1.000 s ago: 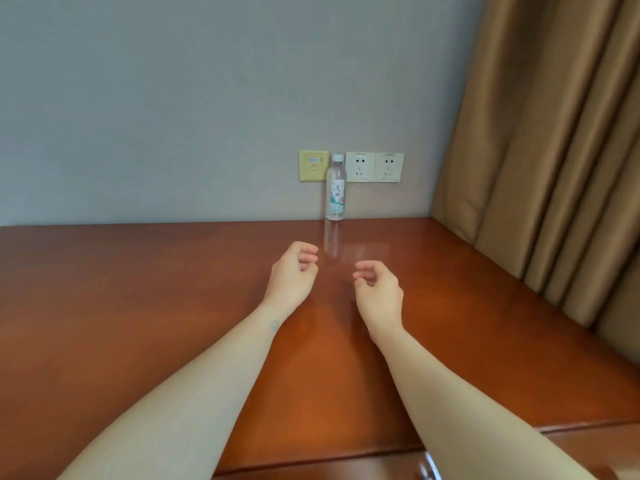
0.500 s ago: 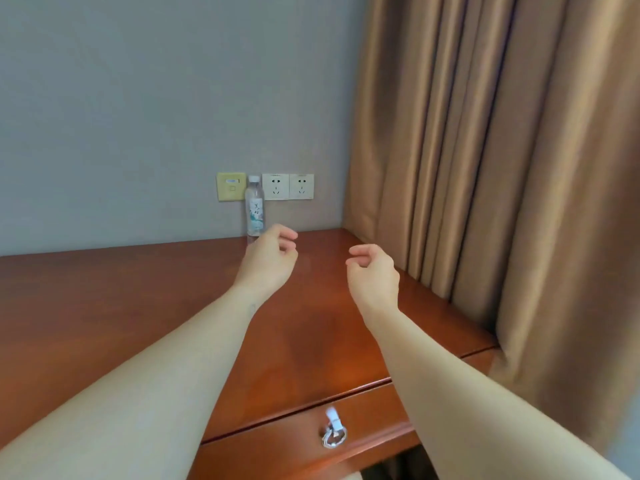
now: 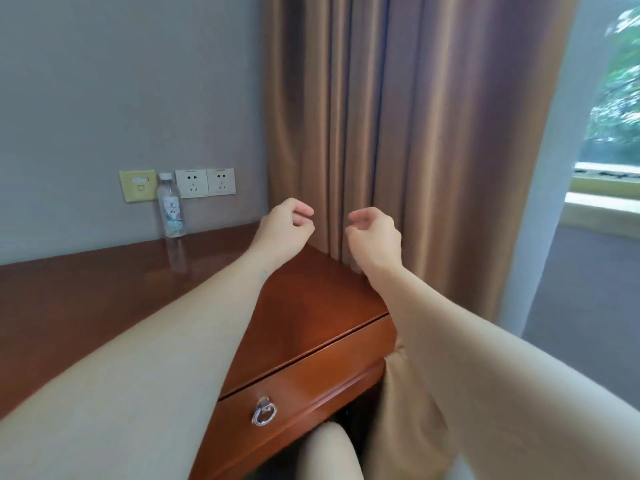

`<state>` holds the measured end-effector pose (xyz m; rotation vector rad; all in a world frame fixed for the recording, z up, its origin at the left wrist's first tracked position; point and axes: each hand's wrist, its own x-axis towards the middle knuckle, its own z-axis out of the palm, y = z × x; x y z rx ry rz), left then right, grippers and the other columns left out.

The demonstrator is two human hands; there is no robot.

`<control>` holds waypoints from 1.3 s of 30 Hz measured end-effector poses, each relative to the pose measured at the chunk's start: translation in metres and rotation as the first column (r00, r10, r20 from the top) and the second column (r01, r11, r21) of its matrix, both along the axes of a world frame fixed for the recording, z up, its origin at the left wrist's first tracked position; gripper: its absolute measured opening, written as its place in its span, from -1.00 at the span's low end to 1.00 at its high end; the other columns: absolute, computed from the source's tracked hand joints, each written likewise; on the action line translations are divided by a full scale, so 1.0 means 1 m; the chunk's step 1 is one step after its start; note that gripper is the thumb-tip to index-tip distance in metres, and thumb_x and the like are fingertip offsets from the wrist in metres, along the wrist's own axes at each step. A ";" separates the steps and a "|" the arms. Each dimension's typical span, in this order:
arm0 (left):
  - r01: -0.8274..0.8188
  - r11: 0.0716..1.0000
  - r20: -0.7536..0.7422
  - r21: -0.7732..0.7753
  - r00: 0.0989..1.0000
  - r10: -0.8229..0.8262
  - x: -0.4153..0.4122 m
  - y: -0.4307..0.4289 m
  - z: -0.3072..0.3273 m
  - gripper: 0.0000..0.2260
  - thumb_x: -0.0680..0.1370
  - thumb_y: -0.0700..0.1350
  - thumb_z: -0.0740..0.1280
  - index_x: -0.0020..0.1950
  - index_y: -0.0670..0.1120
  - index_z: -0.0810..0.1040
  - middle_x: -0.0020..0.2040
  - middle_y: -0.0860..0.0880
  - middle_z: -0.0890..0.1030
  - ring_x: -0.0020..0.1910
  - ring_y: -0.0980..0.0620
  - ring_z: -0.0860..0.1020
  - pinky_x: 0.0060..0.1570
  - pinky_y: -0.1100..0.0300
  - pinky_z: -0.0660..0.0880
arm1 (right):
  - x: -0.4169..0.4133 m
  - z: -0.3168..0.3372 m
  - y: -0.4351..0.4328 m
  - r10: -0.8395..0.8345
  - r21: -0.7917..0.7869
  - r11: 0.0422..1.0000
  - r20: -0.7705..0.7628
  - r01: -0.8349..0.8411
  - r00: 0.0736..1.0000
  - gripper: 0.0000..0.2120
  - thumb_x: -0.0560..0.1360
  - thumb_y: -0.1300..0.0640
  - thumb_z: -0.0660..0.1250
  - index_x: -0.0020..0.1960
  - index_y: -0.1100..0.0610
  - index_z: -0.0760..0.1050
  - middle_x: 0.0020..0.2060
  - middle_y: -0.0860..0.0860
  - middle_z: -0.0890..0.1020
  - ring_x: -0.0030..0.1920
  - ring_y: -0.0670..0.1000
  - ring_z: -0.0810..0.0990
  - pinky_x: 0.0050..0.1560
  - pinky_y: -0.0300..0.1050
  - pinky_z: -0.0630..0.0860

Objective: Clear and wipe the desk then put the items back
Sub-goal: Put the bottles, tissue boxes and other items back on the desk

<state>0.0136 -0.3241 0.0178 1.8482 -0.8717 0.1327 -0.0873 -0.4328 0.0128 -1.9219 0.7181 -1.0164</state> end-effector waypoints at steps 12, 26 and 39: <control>0.407 0.913 0.025 0.014 0.913 -0.407 -0.102 -0.137 0.011 -0.87 0.56 -0.11 0.31 0.06 0.08 0.56 -0.04 0.06 0.64 0.04 0.06 0.58 -0.07 0.22 0.44 | -0.133 0.017 -0.098 -0.346 -0.063 0.937 -0.020 0.344 0.938 -0.71 0.45 0.19 0.23 0.12 -0.02 0.57 -0.03 -0.06 0.66 0.04 0.03 0.61 0.10 -0.09 0.53; 0.728 0.683 0.034 0.059 0.682 -0.731 -0.257 -0.274 0.033 -0.85 0.53 -0.20 0.29 0.02 0.03 0.52 0.01 -0.03 0.65 0.04 -0.01 0.61 0.00 0.13 0.53 | -0.314 0.045 -0.176 -0.677 -0.089 0.734 -0.003 0.674 0.736 -0.75 0.48 0.24 0.23 0.09 0.03 0.55 -0.06 -0.02 0.67 0.04 0.04 0.61 0.16 0.02 0.52; 0.843 0.537 0.030 0.025 0.537 -0.843 -0.380 -0.379 0.067 -0.72 0.54 -0.21 0.31 0.25 -0.11 0.44 0.09 -0.05 0.60 -0.01 0.03 0.54 -0.07 0.19 0.51 | -0.426 0.072 -0.255 -0.795 -0.117 0.607 -0.061 0.786 0.604 -0.58 0.51 0.27 0.24 0.36 0.14 0.44 0.24 0.08 0.56 0.23 0.08 0.53 0.05 -0.24 0.37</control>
